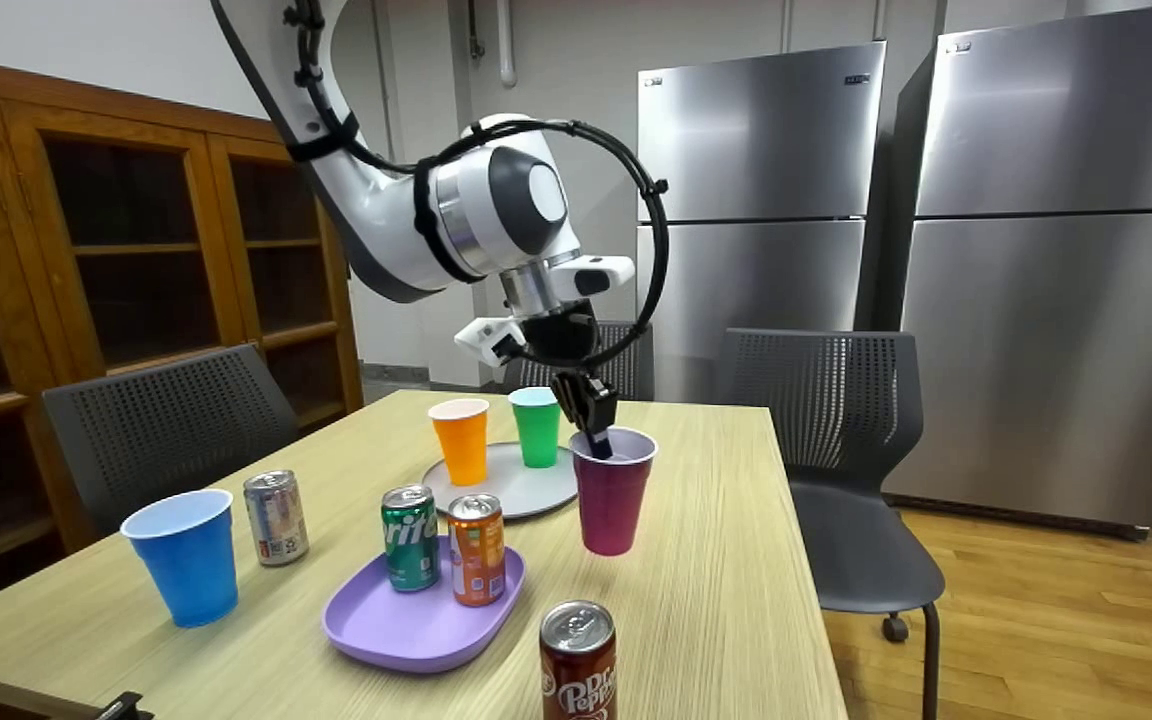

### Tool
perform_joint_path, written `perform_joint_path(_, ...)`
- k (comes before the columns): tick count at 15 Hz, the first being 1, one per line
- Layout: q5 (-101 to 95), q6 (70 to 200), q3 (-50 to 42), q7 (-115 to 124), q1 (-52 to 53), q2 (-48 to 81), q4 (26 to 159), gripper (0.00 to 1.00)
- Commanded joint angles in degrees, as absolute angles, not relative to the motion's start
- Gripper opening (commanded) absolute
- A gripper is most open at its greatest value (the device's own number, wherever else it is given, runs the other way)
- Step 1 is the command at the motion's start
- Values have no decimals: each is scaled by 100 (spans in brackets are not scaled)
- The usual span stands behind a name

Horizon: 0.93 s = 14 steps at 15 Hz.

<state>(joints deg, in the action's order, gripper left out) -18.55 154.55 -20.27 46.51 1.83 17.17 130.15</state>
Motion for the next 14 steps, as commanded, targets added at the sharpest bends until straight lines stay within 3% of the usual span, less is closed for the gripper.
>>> perform_joint_path(1, -2124, 15183, -1988, 4683, 350, 1601, 12721, 1)
perform_joint_path(14, -1929, 14337, -1358, 4545, 589, 2492, 11004, 1)
